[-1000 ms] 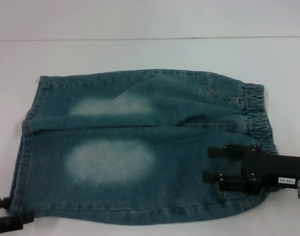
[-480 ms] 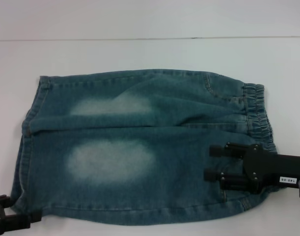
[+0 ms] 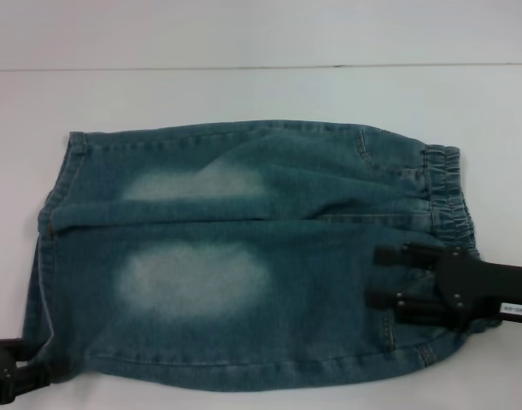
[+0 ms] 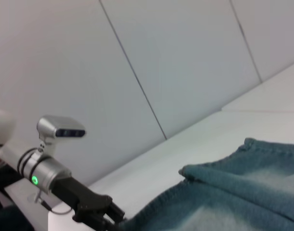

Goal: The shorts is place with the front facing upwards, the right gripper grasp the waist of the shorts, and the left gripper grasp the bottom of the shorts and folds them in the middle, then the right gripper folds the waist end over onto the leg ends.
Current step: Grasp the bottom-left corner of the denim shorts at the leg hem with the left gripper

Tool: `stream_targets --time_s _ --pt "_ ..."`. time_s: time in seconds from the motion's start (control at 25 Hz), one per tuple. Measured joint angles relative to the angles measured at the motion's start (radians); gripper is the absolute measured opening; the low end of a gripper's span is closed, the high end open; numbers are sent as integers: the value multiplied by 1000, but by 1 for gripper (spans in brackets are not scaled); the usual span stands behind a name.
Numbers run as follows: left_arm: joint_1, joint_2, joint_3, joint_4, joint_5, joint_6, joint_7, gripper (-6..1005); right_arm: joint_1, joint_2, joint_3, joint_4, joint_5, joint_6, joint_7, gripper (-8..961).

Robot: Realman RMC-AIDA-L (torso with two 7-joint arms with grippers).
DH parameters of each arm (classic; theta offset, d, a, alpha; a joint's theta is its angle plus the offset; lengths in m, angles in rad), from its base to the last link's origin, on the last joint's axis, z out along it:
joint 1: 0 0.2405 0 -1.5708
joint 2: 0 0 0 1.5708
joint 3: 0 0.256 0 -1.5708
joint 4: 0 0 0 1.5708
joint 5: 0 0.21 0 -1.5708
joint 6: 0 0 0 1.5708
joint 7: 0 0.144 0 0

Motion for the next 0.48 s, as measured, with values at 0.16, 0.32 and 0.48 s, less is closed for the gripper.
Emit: stream_targets --time_s 0.16,0.32,0.48 --pt "-1 0 2 0 -4 7 -1 478 -31 -15 62 -1 -2 -57 4 807" --pt "-5 -1 2 1 -7 14 1 330 -86 -58 137 -2 -6 -88 41 806" --pt "-14 -1 1 1 -8 18 2 174 -150 -83 213 -2 -59 -61 46 807"
